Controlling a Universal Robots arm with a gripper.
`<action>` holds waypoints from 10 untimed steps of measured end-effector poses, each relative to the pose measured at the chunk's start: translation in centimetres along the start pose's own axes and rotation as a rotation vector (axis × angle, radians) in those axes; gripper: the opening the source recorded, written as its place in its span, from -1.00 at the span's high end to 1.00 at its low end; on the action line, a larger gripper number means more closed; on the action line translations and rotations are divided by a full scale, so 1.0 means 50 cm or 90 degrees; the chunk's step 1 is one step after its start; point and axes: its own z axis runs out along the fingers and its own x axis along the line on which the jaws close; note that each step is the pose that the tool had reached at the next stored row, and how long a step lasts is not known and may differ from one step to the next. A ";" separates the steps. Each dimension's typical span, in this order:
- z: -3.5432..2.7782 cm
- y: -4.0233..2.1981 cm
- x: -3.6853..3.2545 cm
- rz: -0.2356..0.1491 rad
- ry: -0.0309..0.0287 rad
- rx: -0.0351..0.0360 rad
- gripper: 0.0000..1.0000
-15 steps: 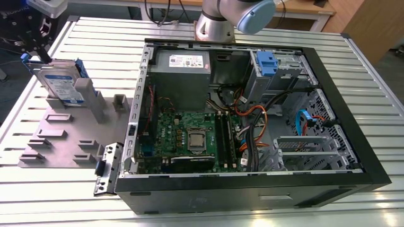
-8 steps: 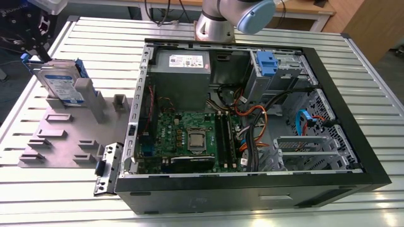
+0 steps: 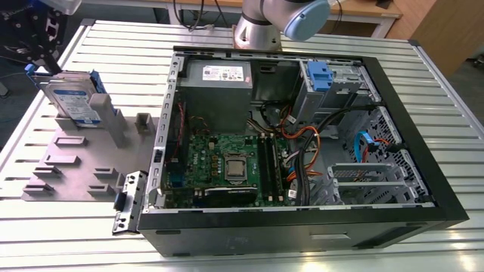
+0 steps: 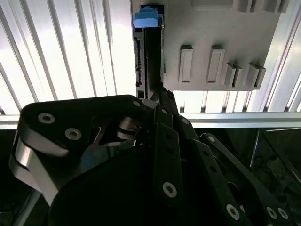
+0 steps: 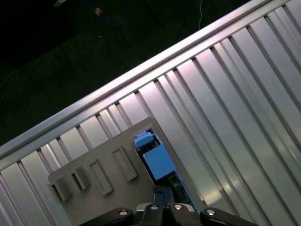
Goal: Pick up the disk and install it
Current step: 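Pick up the disk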
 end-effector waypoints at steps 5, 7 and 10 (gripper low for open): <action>0.000 0.000 0.000 -0.024 -0.0157 -0.0106 0.79; 0.000 0.000 0.000 -0.036 -0.0187 -0.0132 0.79; 0.002 0.000 0.000 -0.057 -0.0176 -0.0140 0.79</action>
